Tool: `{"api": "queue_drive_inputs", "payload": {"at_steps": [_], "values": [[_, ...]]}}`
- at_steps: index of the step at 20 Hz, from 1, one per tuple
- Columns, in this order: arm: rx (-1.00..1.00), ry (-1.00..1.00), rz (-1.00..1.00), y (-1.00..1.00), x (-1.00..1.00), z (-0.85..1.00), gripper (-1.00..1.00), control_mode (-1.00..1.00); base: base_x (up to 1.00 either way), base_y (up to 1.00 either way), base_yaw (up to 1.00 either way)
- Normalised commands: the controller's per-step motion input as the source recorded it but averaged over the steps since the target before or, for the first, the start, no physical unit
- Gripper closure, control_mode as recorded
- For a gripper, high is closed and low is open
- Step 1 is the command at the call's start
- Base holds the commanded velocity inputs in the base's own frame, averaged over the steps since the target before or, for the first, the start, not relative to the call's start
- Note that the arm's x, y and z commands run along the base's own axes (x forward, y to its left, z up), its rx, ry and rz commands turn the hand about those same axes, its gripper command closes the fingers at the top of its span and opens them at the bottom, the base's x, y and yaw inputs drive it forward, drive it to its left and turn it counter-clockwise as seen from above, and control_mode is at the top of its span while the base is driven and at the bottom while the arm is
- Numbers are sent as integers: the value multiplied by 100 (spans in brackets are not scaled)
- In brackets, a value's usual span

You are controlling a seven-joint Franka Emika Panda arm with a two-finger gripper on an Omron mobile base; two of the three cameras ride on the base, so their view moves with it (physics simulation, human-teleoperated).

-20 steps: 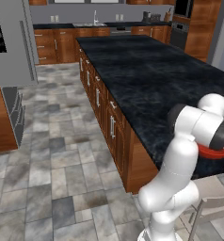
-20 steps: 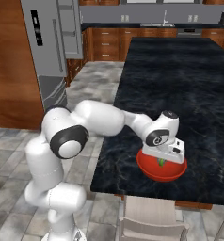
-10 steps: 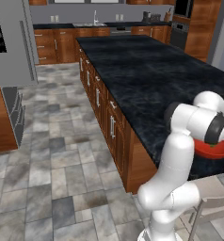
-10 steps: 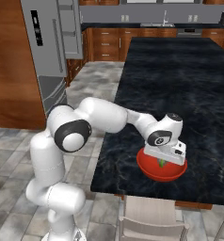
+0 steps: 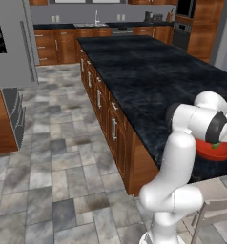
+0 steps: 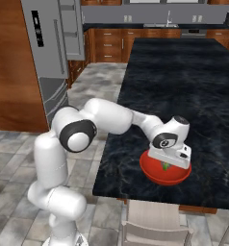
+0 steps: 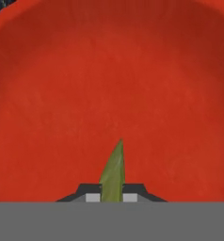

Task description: There is a bowl on the dining counter. Grab a lemon wedge from the fridge and place it in the bowl. Then get the liquor bottle and glass cup from the cabinet and place them next to the bowl.

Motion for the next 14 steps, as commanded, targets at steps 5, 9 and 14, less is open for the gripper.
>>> {"api": "queue_drive_inputs", "payload": {"at_steps": [5,9,14], "values": [[1,0,0,0,0,-15,100,-100,0,0,0],[0,0,0,0,0,-19,-100,-100,0,0,0],[4,0,0,0,-12,1,-100,-100,0,0,0]]}}
